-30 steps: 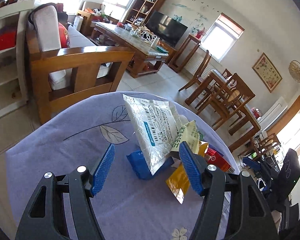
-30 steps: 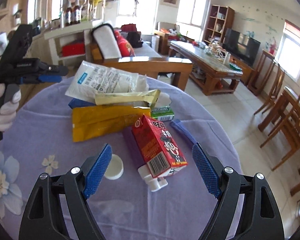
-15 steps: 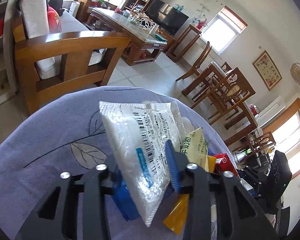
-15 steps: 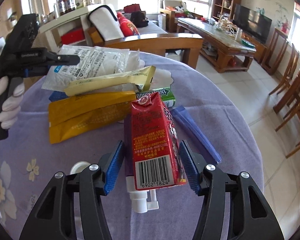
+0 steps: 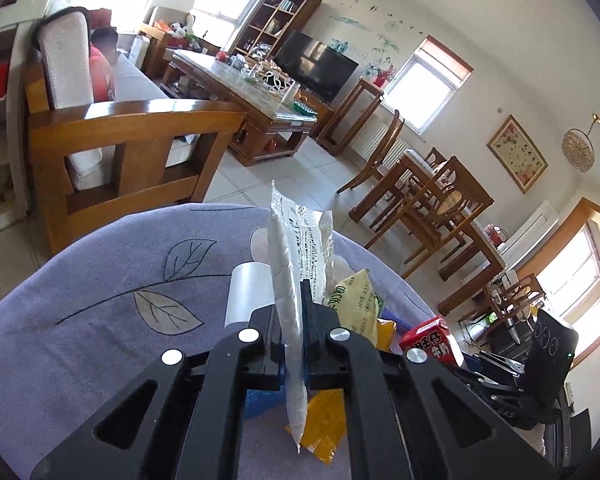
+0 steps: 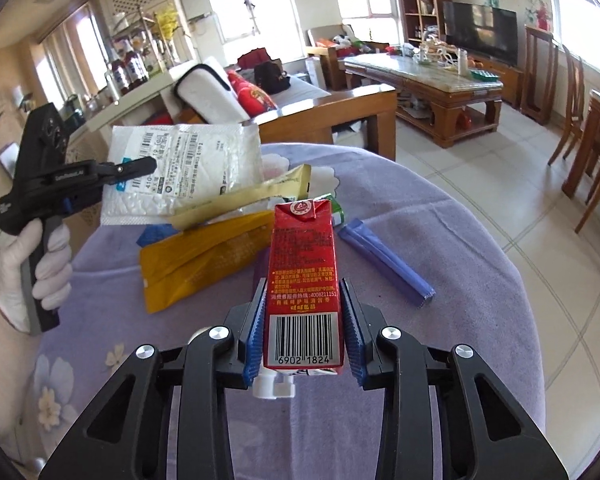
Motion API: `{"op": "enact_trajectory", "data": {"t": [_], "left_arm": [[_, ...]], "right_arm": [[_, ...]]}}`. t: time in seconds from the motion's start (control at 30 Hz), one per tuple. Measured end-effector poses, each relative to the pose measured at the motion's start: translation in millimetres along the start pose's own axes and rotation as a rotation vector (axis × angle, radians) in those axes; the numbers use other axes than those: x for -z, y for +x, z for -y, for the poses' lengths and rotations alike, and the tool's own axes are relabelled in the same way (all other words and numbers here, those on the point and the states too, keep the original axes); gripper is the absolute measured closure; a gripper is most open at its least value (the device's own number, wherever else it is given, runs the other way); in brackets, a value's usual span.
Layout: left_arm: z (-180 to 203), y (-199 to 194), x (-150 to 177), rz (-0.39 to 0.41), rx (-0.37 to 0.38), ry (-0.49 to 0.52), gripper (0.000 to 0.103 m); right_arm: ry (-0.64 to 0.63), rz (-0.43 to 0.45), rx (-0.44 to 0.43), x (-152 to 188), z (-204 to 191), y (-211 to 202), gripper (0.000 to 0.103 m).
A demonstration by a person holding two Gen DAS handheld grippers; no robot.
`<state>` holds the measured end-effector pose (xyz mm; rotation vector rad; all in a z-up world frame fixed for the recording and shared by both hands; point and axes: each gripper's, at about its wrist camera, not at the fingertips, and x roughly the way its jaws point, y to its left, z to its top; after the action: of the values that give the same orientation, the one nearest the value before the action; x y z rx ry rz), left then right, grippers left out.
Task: Collect trash
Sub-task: 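Carry the wrapper and small red carton over the black bin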
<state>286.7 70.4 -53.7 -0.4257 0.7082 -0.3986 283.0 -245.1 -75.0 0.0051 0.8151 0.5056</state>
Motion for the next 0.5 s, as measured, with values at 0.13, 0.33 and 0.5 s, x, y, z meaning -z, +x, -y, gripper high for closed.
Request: {"op": "enact_trajectory", "data": {"t": [0.13,0.33,0.5], "left_arm": [[17,-29,9,0.061,0.004,0.052,0.097],[50,-64,30,0.104,0.082,0.095,0.097],[89,-76,48,0.090,0.178,0.152,0.097]], "right_arm": [[0.035,0.066,-0.030,12,-13,-30,0.069],[0.113,0.141,-0.067,46,-26,-75,0.069],[0.242,0.229,-0.067,82,-20,-124,0.069]]}}
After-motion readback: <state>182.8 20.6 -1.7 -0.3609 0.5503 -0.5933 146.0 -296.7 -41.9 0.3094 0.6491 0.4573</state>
